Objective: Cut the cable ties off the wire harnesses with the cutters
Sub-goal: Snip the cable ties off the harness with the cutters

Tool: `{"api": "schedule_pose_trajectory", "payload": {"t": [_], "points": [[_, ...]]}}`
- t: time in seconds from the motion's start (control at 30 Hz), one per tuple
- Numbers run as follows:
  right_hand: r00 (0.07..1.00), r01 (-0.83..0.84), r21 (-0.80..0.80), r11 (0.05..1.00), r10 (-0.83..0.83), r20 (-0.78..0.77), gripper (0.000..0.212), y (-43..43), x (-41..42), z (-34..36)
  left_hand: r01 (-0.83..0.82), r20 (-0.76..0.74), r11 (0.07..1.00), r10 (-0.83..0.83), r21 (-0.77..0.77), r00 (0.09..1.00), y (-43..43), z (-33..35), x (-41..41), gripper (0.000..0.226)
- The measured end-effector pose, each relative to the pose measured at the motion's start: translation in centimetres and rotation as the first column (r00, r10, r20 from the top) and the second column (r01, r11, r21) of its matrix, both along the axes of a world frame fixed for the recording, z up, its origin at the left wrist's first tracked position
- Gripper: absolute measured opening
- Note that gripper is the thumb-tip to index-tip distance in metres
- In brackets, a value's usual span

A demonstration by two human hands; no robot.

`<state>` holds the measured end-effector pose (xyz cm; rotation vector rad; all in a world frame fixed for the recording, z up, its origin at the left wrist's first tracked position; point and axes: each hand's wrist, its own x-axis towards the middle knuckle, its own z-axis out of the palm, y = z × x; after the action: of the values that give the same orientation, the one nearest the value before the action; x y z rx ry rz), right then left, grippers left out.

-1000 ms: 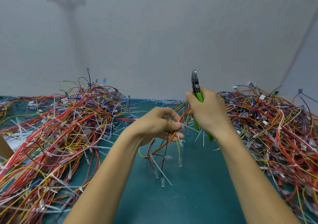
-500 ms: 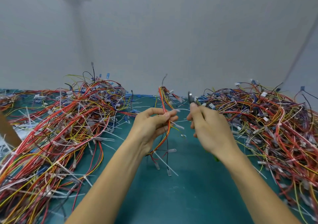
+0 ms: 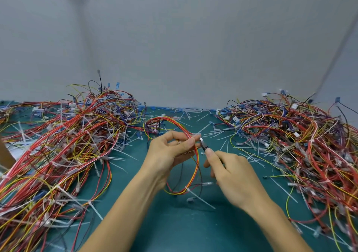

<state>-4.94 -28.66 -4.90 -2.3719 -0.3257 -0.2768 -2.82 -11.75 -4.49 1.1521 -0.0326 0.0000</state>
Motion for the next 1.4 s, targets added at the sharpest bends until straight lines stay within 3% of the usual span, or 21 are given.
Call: {"api": "schedule_pose_trajectory", "payload": {"t": [0.23, 0.4, 0.57, 0.77, 1.07, 1.4], "points": [[0.998, 0.055, -0.078, 0.995, -0.056, -0.019, 0.073, -0.8, -0.4, 0.3, -0.052, 0.123, 0.983, 0.030, 0.174, 0.992, -0.3, -0.4, 0.0, 0.015], [0.996, 0.088, -0.123, 0.988, -0.090, -0.017, 0.071, -1.2, -0.7, 0.7, -0.033, 0.261, 0.966, -0.037, 0.257, 0.965, -0.3, -0.3, -0.1, 0.011], [0.994, 0.058, -0.048, 0.997, -0.062, -0.093, 0.072, -0.8, -1.1, 0.8, -0.064, 0.302, 0.937, -0.046, 0.344, 0.952, -0.4, -0.4, -0.1, 0.008], [0.986, 0.066, 0.049, 0.997, -0.058, -0.159, 0.061, -0.3, -1.2, 0.9, -0.101, 0.318, 0.940, -0.009, 0.327, 0.948, -0.6, -0.4, -0.1, 0.009], [0.981, 0.068, 0.103, 0.992, -0.048, -0.188, 0.061, 0.1, -1.2, 0.4, -0.074, 0.311, 0.946, -0.030, 0.316, 0.950, -0.6, -0.1, -0.3, 0.008], [0.981, 0.064, 0.081, 0.995, -0.047, -0.188, 0.058, 0.4, -1.4, 0.3, -0.038, 0.249, 0.944, -0.047, 0.326, 0.967, 0.0, -0.1, -0.3, 0.007]]}}
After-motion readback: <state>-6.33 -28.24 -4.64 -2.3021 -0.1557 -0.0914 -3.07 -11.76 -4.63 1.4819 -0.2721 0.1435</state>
